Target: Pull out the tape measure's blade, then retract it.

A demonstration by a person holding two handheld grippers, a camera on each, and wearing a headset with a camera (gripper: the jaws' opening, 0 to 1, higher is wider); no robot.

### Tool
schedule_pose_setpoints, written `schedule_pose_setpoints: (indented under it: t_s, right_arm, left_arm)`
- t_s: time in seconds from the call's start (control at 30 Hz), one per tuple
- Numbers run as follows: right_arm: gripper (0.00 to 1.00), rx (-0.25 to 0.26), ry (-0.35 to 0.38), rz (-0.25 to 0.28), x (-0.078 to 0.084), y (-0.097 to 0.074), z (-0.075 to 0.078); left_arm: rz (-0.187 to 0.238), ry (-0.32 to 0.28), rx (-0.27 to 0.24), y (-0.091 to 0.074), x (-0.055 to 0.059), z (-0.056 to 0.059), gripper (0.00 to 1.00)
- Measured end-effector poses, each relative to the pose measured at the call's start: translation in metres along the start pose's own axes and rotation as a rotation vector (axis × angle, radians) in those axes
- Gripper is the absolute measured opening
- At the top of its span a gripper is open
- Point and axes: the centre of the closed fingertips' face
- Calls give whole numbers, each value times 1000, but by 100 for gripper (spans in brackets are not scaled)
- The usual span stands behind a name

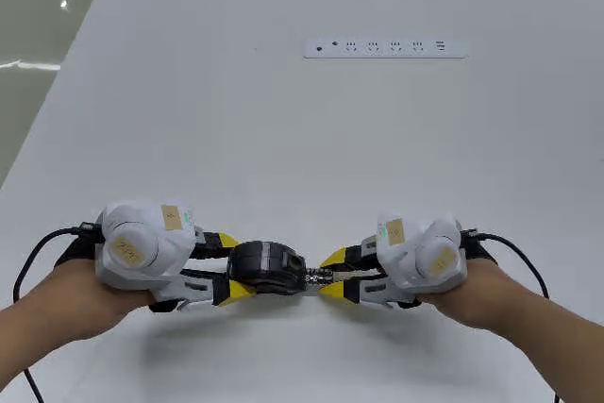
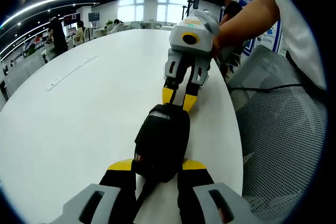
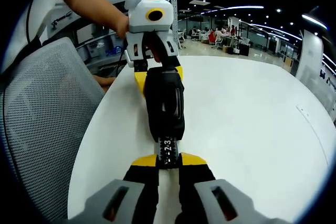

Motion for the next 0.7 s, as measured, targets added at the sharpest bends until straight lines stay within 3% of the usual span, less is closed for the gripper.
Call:
schedule_pose_setpoints:
  t_s: [0.7]
  right_arm:
    - [11, 15, 18, -44, 16, -53, 5]
  left_arm:
    - [-6, -4, -3, 2, -2, 2, 27]
Point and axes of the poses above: the centre of the closed fingertips' face, and the gripper's own axes: y roughly forward along the fingers, z roughly to its right, x roughly out of its underside, and after that the axes turned 15 degrees about z, right-handed
